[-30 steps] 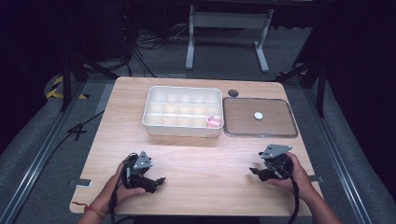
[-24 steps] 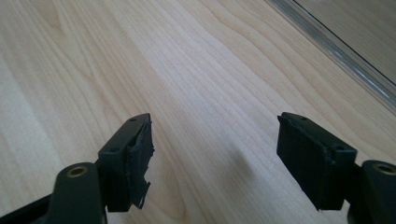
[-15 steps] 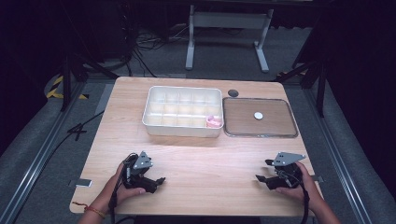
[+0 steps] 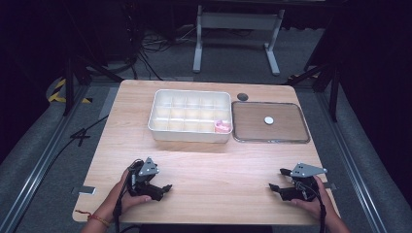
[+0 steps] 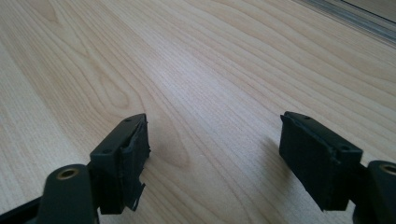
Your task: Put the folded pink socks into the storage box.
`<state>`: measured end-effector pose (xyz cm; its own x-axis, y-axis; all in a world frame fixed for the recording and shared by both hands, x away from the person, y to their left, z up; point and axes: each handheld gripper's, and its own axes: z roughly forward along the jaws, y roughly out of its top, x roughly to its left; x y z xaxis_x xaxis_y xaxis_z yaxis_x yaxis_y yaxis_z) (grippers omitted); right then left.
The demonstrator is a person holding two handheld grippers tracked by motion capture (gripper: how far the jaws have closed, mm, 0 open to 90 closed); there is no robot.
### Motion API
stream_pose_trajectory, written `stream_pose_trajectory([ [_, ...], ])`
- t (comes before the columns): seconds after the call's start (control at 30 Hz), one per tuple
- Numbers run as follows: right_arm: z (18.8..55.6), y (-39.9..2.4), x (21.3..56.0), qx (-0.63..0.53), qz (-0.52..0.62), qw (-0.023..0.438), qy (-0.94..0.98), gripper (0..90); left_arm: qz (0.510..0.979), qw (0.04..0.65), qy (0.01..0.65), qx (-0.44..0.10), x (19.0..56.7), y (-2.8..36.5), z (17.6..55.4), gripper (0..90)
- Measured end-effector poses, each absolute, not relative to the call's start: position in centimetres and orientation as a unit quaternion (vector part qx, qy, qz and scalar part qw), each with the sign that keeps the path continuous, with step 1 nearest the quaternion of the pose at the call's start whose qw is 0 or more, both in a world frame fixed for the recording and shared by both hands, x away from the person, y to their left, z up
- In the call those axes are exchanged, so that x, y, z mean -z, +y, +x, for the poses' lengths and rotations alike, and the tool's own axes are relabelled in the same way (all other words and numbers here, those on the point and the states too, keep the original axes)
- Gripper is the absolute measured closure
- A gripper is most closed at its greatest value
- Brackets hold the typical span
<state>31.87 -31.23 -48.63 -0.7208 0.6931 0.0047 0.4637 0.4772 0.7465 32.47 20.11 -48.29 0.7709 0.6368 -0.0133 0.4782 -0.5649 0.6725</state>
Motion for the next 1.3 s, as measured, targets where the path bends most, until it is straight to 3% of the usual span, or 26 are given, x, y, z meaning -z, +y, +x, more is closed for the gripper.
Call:
stream_pose_trajectory([
  [1.3,31.92,-31.24,48.64,-0.380,0.340,0.150,0.847,23.9,0.875,0.342,0.321,-0.117,48.34,20.05,32.43,7.0],
])
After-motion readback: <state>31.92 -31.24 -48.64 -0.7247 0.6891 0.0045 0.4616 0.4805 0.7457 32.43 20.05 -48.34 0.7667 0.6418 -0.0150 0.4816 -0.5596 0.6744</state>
